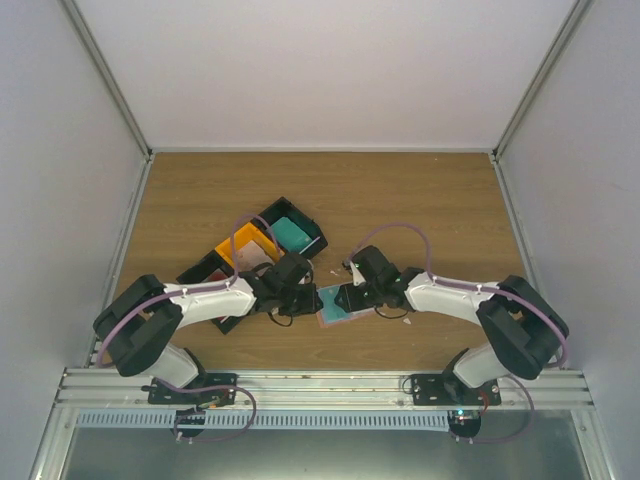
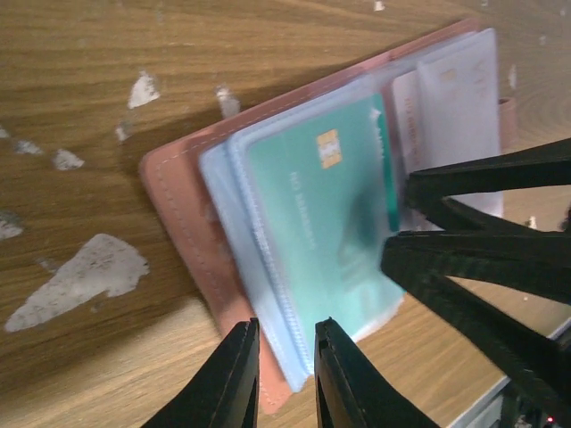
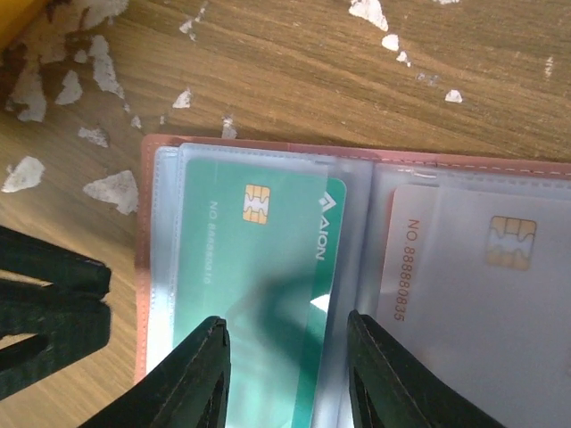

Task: Put the credit cards into the card holder
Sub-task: Insert the credit card into the card holder, then turn over the card slot in the card holder.

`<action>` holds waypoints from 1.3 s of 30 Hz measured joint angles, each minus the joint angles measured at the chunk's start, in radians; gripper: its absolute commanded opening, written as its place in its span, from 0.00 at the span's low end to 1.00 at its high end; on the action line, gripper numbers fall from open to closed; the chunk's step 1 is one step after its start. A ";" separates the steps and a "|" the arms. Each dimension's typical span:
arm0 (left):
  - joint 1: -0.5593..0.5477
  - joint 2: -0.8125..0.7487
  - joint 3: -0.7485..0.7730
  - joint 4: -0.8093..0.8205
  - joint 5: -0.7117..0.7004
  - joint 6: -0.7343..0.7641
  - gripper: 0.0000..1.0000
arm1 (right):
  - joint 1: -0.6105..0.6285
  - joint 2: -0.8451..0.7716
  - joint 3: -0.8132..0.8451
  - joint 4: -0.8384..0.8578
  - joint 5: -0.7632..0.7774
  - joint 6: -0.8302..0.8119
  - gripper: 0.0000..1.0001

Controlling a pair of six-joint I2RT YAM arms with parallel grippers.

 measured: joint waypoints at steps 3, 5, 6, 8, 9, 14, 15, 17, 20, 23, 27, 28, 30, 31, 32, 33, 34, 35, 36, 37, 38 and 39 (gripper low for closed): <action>0.000 -0.006 -0.006 0.031 0.017 -0.002 0.22 | 0.022 0.020 0.016 -0.025 0.046 -0.001 0.35; 0.000 -0.006 -0.017 0.062 0.031 -0.005 0.24 | 0.027 0.034 0.020 -0.032 0.064 -0.001 0.33; 0.000 -0.006 -0.024 0.075 0.038 -0.007 0.25 | 0.030 0.038 0.024 -0.034 0.072 0.000 0.32; 0.000 -0.005 -0.039 0.100 0.052 -0.014 0.28 | 0.032 0.043 0.027 -0.037 0.084 0.003 0.29; 0.000 -0.002 -0.043 0.108 0.057 -0.019 0.28 | 0.032 0.045 0.030 -0.038 0.089 0.003 0.26; 0.000 0.013 -0.049 0.150 0.077 -0.029 0.28 | 0.032 0.057 0.033 -0.035 0.106 0.011 0.16; 0.000 0.014 -0.050 0.159 0.080 -0.029 0.28 | 0.032 0.059 0.033 -0.034 0.110 0.016 0.14; 0.000 0.015 -0.053 0.178 0.086 -0.030 0.27 | 0.032 0.060 0.033 -0.034 0.117 0.021 0.13; 0.000 0.019 -0.053 0.190 0.087 -0.031 0.27 | 0.032 0.062 0.032 -0.033 0.122 0.024 0.12; 0.001 0.029 -0.053 0.189 0.084 -0.035 0.29 | 0.032 0.063 0.032 -0.031 0.124 0.026 0.11; 0.003 0.042 -0.053 0.185 0.081 -0.045 0.32 | 0.032 0.064 0.032 -0.030 0.124 0.026 0.11; 0.003 0.044 -0.053 0.185 0.082 -0.046 0.32 | 0.032 0.064 0.031 -0.028 0.124 0.026 0.11; 0.005 0.052 -0.053 0.185 0.082 -0.048 0.31 | 0.032 0.064 0.029 -0.025 0.124 0.028 0.11; 0.005 0.056 -0.053 0.187 0.083 -0.048 0.28 | 0.032 0.064 0.029 -0.023 0.124 0.030 0.11; 0.005 0.060 -0.053 0.188 0.084 -0.048 0.26 | 0.032 0.064 0.029 -0.023 0.124 0.031 0.10; 0.006 0.062 -0.053 0.190 0.087 -0.047 0.24 | 0.032 0.064 0.029 -0.022 0.124 0.032 0.10; 0.006 0.065 -0.053 0.192 0.088 -0.049 0.22 | 0.032 0.064 0.028 -0.021 0.124 0.033 0.10; 0.006 0.068 -0.053 0.194 0.090 -0.048 0.21 | 0.032 0.064 0.028 -0.020 0.124 0.034 0.10; 0.006 0.070 -0.053 0.196 0.091 -0.048 0.20 | 0.032 0.064 0.027 -0.019 0.124 0.034 0.10; 0.006 0.072 -0.053 0.197 0.092 -0.048 0.19 | 0.031 0.064 0.027 -0.018 0.124 0.034 0.10; 0.006 0.073 -0.053 0.198 0.093 -0.047 0.19 | 0.031 0.064 0.027 -0.018 0.124 0.034 0.10; 0.006 0.073 -0.053 0.198 0.094 -0.046 0.19 | 0.031 0.064 0.027 -0.018 0.124 0.034 0.09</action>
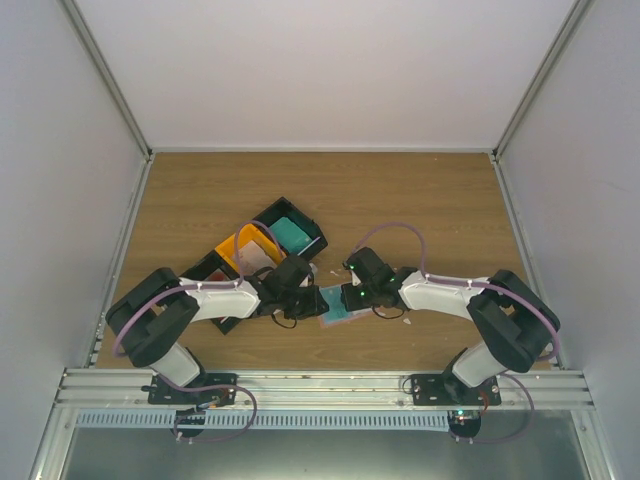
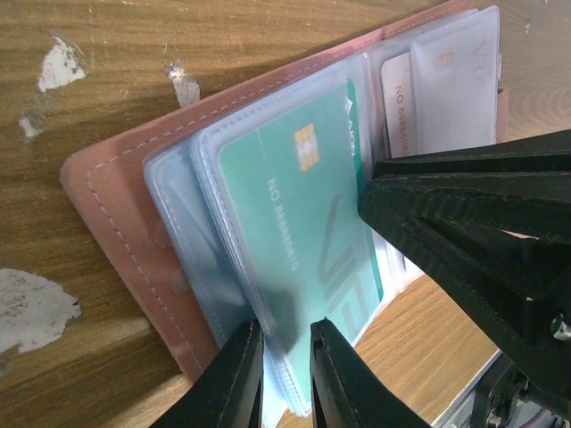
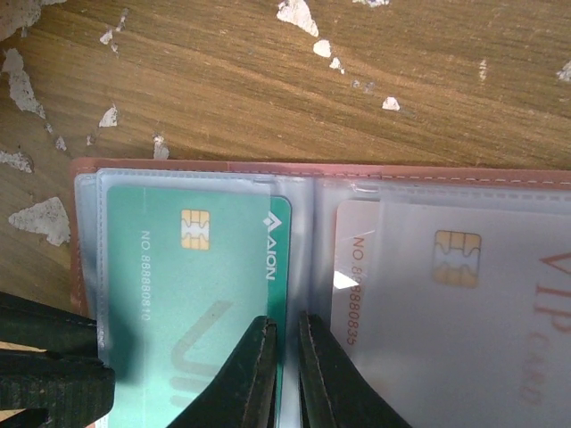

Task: Put the credit cards into the card holder
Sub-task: Turn over the card slot in the card holder.

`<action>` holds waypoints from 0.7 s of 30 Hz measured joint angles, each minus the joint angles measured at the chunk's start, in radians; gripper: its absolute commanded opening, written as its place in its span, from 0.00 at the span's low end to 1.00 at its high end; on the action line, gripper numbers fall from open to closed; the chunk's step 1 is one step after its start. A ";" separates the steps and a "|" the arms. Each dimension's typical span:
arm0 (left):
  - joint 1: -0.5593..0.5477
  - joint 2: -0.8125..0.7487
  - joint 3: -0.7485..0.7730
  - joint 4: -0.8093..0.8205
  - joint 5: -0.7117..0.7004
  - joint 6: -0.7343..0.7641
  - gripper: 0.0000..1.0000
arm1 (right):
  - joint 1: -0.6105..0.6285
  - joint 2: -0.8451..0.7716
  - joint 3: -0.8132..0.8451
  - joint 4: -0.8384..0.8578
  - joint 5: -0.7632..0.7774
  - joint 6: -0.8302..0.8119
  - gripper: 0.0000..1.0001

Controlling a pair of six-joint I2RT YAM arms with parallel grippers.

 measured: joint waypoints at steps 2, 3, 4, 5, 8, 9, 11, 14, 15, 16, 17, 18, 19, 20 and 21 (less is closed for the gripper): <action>0.000 0.000 0.000 0.001 0.000 0.001 0.18 | 0.000 0.000 0.000 0.000 0.000 0.000 0.10; 0.000 0.000 0.000 0.001 0.001 0.001 0.18 | 0.000 0.000 -0.002 0.002 0.000 0.000 0.10; 0.000 0.000 0.000 0.001 0.002 0.002 0.18 | 0.000 0.000 -0.002 0.002 0.000 0.000 0.10; 0.000 0.000 0.000 0.002 0.004 0.002 0.19 | 0.000 0.000 -0.002 0.003 0.000 0.003 0.10; 0.000 0.000 0.000 0.007 0.018 0.010 0.22 | 0.000 -0.004 -0.006 0.008 -0.001 0.006 0.12; 0.000 0.000 0.000 0.010 0.024 0.017 0.23 | 0.000 -0.006 -0.008 0.010 -0.001 0.006 0.12; 0.000 0.000 0.001 0.015 0.038 0.025 0.25 | 0.000 -0.009 -0.011 0.016 -0.002 0.006 0.12; 0.000 0.000 0.004 0.024 0.059 0.033 0.25 | 0.000 -0.011 -0.011 0.016 -0.002 0.007 0.13; 0.000 0.000 0.006 0.027 0.065 0.037 0.25 | 0.000 -0.011 -0.011 0.017 -0.002 0.007 0.13; 0.000 0.000 0.009 0.031 0.071 0.043 0.25 | 0.000 -0.011 -0.011 0.017 -0.001 0.007 0.14; 0.000 0.000 0.012 0.032 0.078 0.046 0.25 | 0.000 -0.011 -0.010 0.017 0.000 0.007 0.15; 0.001 0.000 0.014 0.036 0.083 0.047 0.26 | 0.000 -0.012 -0.010 0.017 0.000 0.007 0.16; 0.001 0.000 0.016 0.040 0.089 0.050 0.26 | 0.000 -0.013 -0.010 0.017 0.002 0.010 0.17; 0.001 0.000 0.017 0.042 0.095 0.052 0.26 | 0.000 -0.014 -0.010 0.017 0.003 0.013 0.19; 0.001 0.000 0.018 0.045 0.100 0.054 0.27 | 0.000 -0.015 -0.010 0.017 0.005 0.015 0.20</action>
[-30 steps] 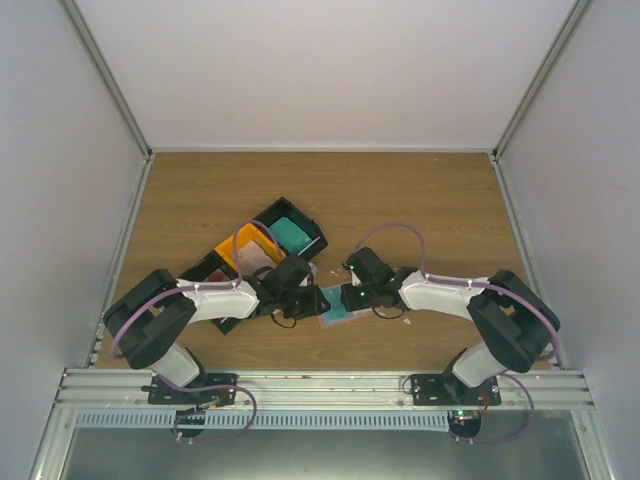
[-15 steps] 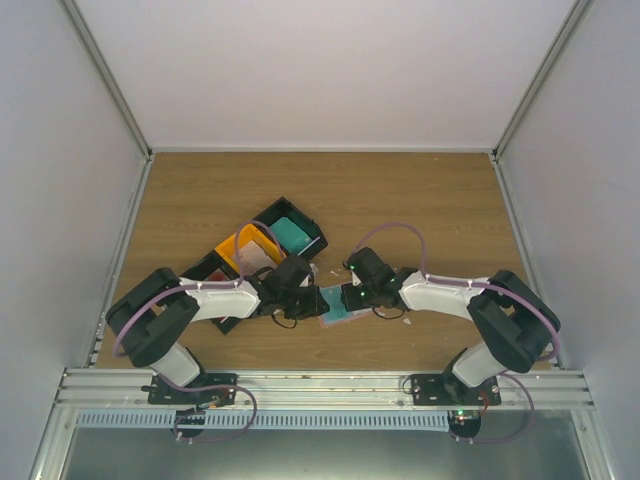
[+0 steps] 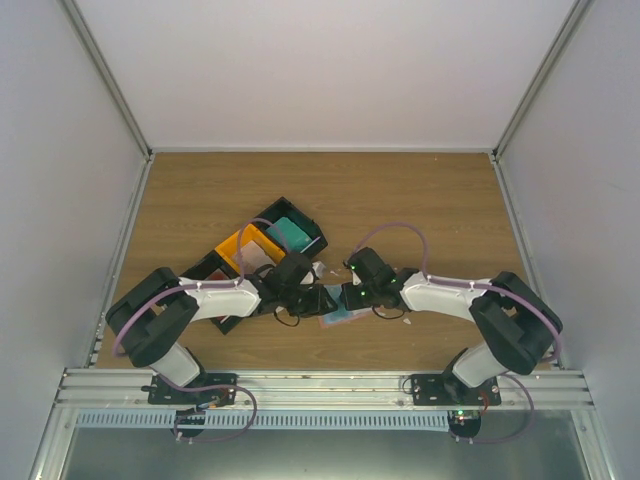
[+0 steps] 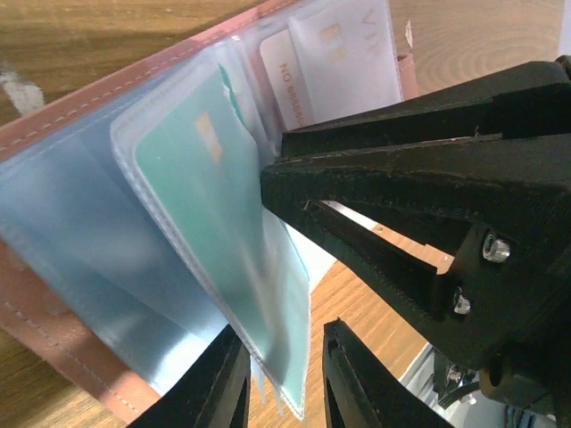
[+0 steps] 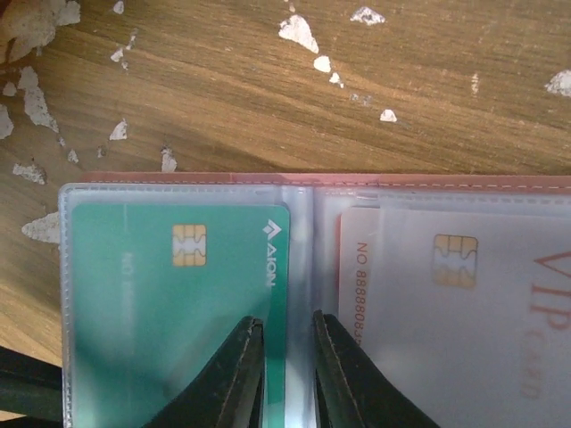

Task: Put the credit cards into the card holder
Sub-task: Turn over the card slot in the card holder.

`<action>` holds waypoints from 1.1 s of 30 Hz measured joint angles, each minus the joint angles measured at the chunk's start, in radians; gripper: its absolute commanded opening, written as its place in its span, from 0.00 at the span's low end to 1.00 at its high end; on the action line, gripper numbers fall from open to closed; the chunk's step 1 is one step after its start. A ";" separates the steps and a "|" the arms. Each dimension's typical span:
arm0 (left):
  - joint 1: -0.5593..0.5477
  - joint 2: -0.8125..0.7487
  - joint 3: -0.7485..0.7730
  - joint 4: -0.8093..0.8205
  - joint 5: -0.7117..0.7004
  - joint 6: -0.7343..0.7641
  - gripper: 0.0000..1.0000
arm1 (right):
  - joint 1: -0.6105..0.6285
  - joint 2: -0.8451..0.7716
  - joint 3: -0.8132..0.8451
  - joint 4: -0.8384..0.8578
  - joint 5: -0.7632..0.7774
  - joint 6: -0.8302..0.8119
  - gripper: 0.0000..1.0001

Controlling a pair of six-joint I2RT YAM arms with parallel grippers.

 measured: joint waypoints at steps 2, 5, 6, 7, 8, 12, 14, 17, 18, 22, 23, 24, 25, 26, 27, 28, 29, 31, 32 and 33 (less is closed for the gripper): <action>0.000 0.000 0.000 0.005 0.008 0.005 0.27 | 0.000 -0.006 0.000 0.000 0.005 0.005 0.22; 0.000 0.000 0.002 0.012 0.024 0.015 0.27 | 0.000 -0.022 0.000 -0.009 0.019 0.014 0.26; 0.000 0.001 0.003 0.016 0.029 0.018 0.27 | 0.000 -0.031 0.000 -0.015 0.024 0.016 0.27; 0.000 0.002 0.006 0.016 0.032 0.020 0.27 | 0.000 -0.038 0.000 -0.018 0.027 0.019 0.28; 0.000 0.005 0.011 0.016 0.036 0.023 0.27 | 0.000 -0.047 0.000 -0.021 0.034 0.021 0.29; 0.000 0.013 0.030 0.018 0.048 0.038 0.27 | 0.000 -0.098 -0.002 -0.034 0.063 0.035 0.33; 0.000 0.016 0.037 0.018 0.052 0.043 0.27 | 0.000 -0.123 -0.005 -0.036 0.077 0.045 0.34; 0.000 0.024 0.050 0.018 0.059 0.053 0.27 | 0.000 -0.159 -0.010 -0.049 0.115 0.061 0.36; 0.000 0.026 0.053 0.018 0.062 0.054 0.27 | 0.000 -0.172 -0.013 -0.054 0.130 0.068 0.36; 0.000 0.038 0.072 0.018 0.077 0.065 0.27 | -0.004 -0.216 -0.036 -0.071 0.174 0.093 0.37; 0.000 0.042 0.078 0.017 0.081 0.069 0.27 | -0.007 -0.226 -0.043 -0.075 0.181 0.098 0.37; 0.000 0.048 0.085 0.017 0.087 0.073 0.27 | -0.011 -0.238 -0.051 -0.077 0.188 0.105 0.37; 0.000 0.055 0.093 0.017 0.093 0.078 0.28 | -0.014 -0.250 -0.058 -0.080 0.195 0.110 0.37; 0.000 0.060 0.100 0.016 0.098 0.082 0.28 | -0.019 -0.262 -0.065 -0.080 0.200 0.115 0.38; 0.000 0.066 0.108 0.016 0.101 0.086 0.28 | -0.025 -0.277 -0.073 -0.082 0.205 0.120 0.38; 0.000 0.074 0.116 0.016 0.105 0.089 0.28 | -0.029 -0.292 -0.079 -0.083 0.209 0.124 0.37; 0.000 0.083 0.127 0.016 0.109 0.095 0.28 | -0.034 -0.307 -0.086 -0.083 0.212 0.127 0.37; 0.000 0.097 0.142 0.015 0.114 0.102 0.27 | -0.043 -0.335 -0.098 -0.082 0.210 0.126 0.36; 0.000 0.104 0.149 0.016 0.116 0.105 0.26 | -0.048 -0.346 -0.103 -0.080 0.201 0.120 0.36; 0.000 0.111 0.156 0.016 0.117 0.107 0.25 | -0.052 -0.354 -0.108 -0.075 0.186 0.108 0.35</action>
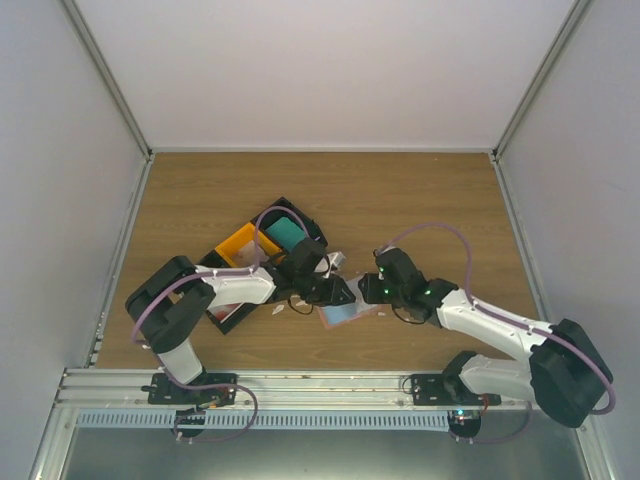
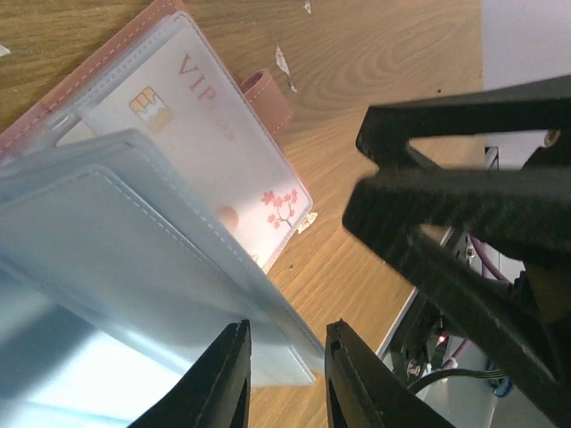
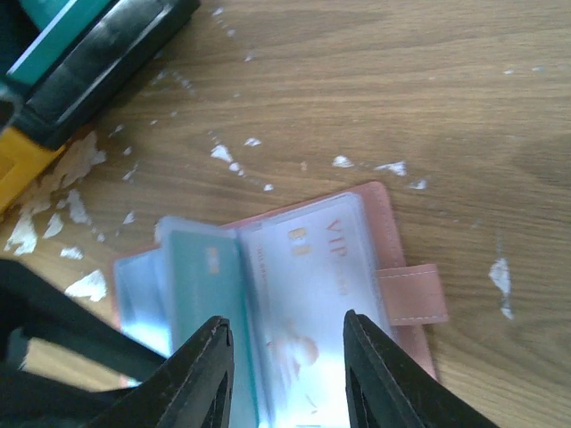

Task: Put the credit cards into the card holder
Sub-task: Turn over the card slot in the card holder.

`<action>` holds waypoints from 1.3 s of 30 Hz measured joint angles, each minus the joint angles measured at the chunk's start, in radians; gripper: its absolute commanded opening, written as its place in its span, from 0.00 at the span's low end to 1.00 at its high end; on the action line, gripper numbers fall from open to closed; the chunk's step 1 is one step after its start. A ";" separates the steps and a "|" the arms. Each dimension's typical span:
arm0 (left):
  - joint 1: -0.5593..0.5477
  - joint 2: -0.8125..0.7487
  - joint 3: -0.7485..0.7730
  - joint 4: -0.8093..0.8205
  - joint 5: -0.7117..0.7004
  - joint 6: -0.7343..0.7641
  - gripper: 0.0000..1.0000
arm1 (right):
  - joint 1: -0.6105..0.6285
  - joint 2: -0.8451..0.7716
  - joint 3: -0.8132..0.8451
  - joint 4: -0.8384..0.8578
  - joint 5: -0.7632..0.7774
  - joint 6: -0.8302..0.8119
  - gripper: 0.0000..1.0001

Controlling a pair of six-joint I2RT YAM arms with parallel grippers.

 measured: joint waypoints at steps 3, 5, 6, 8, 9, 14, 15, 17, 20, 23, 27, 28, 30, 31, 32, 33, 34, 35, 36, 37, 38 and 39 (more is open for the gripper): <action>0.000 0.018 0.011 0.000 0.003 0.006 0.23 | -0.005 -0.006 -0.007 0.017 -0.062 -0.041 0.34; 0.000 0.025 0.013 0.002 0.007 0.010 0.22 | -0.005 -0.006 -0.013 0.032 -0.098 -0.062 0.33; 0.000 0.027 0.014 0.002 0.008 0.014 0.22 | -0.005 -0.006 -0.016 0.038 -0.115 -0.069 0.33; 0.000 0.030 0.018 0.002 0.007 0.016 0.21 | -0.005 -0.006 -0.021 0.048 -0.148 -0.084 0.32; -0.001 0.032 0.018 0.000 0.006 0.017 0.21 | -0.005 -0.006 -0.022 0.051 -0.163 -0.090 0.32; -0.001 0.042 0.018 -0.018 -0.003 0.023 0.21 | -0.007 0.006 -0.023 0.059 -0.198 -0.102 0.31; -0.001 0.042 0.018 -0.023 -0.005 0.024 0.21 | -0.007 0.012 -0.023 0.060 -0.201 -0.102 0.31; -0.001 0.042 0.018 -0.030 -0.013 0.024 0.21 | -0.007 0.022 -0.024 0.059 -0.201 -0.102 0.31; -0.001 0.042 0.017 -0.043 -0.035 0.024 0.20 | -0.008 0.033 -0.024 0.056 -0.198 -0.101 0.31; -0.001 0.039 0.014 -0.066 -0.065 0.024 0.21 | -0.009 0.041 -0.024 0.045 -0.188 -0.099 0.32; -0.001 0.006 -0.007 -0.114 -0.119 0.019 0.21 | -0.010 0.060 -0.024 0.040 -0.180 -0.098 0.31; -0.001 -0.008 -0.014 -0.128 -0.133 0.016 0.22 | -0.010 0.073 -0.023 0.040 -0.178 -0.098 0.30; -0.001 -0.041 -0.031 -0.151 -0.164 0.012 0.22 | -0.010 0.105 -0.021 0.041 -0.184 -0.098 0.29; -0.001 -0.054 -0.036 -0.162 -0.173 0.011 0.22 | -0.010 0.123 -0.019 0.043 -0.193 -0.101 0.29; -0.002 -0.072 -0.043 -0.174 -0.187 0.010 0.23 | -0.010 0.141 -0.018 0.045 -0.201 -0.106 0.29; -0.003 -0.090 -0.047 -0.190 -0.201 0.009 0.25 | -0.010 0.167 -0.013 0.049 -0.220 -0.114 0.29; -0.005 -0.113 -0.050 -0.206 -0.216 0.008 0.25 | -0.010 0.185 -0.010 0.058 -0.238 -0.121 0.28; -0.006 -0.132 -0.050 -0.221 -0.229 0.010 0.27 | -0.010 0.199 -0.005 0.068 -0.257 -0.129 0.28; -0.008 -0.160 -0.050 -0.240 -0.248 0.011 0.28 | -0.009 0.214 0.003 0.081 -0.283 -0.140 0.29; -0.009 -0.181 -0.048 -0.253 -0.263 0.014 0.29 | -0.007 0.227 0.009 0.094 -0.306 -0.148 0.29; -0.009 -0.201 -0.044 -0.273 -0.282 0.016 0.30 | -0.005 0.238 0.012 0.106 -0.330 -0.156 0.29; -0.009 -0.216 -0.040 -0.289 -0.300 0.021 0.32 | -0.004 0.248 0.014 0.117 -0.353 -0.163 0.29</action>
